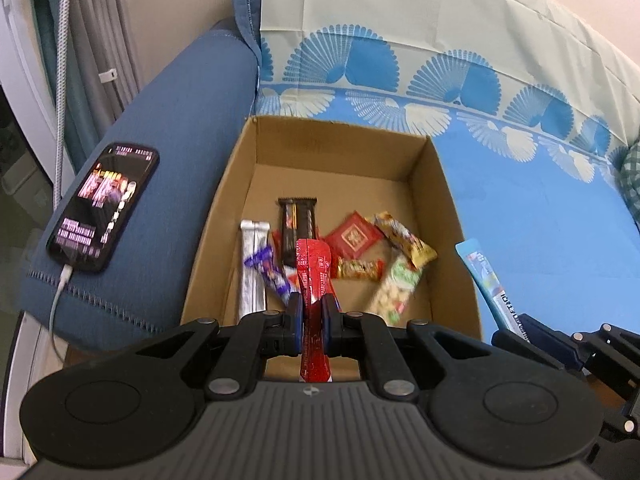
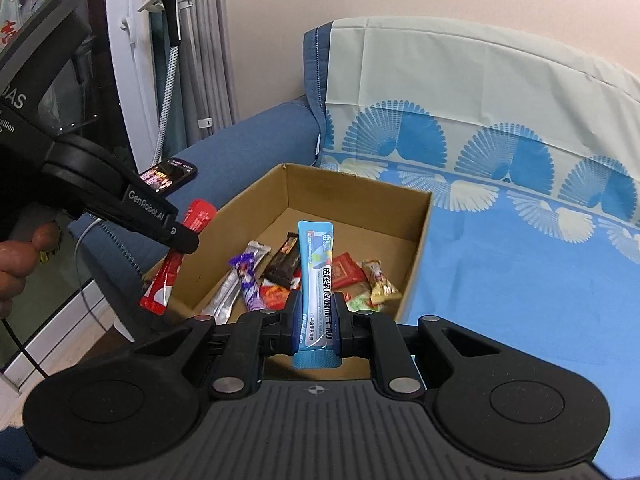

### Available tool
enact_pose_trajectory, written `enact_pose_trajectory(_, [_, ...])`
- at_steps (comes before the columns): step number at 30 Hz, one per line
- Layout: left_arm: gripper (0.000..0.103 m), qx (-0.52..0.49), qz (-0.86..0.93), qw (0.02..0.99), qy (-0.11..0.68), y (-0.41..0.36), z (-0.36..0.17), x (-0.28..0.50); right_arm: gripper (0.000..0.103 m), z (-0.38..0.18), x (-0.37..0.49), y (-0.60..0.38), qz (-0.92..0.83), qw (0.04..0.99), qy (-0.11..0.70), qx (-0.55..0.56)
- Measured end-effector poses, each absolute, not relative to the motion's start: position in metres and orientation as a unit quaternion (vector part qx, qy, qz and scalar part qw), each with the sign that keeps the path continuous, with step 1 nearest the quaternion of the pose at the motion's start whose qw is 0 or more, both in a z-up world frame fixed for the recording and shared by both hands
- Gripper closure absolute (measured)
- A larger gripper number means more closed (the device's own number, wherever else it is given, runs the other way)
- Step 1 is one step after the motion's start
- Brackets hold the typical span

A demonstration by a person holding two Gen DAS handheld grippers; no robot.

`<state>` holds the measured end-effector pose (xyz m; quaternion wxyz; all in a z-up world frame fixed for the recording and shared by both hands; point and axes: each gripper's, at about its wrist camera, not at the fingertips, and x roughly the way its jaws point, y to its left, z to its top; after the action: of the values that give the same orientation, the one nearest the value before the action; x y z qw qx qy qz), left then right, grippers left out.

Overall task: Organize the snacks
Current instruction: 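Carry both snacks over the box and open both grippers to drop them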

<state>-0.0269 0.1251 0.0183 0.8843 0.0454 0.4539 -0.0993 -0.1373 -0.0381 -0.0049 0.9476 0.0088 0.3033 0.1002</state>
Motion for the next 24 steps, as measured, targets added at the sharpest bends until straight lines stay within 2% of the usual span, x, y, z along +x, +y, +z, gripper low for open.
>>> enact_pose_trajectory(24, [0.093, 0.087, -0.092, 0.856, 0.501, 0.091, -0.059, 0.119, 0.087, -0.063, 0.009, -0.054, 0.076, 0.931, 0.356, 0.036])
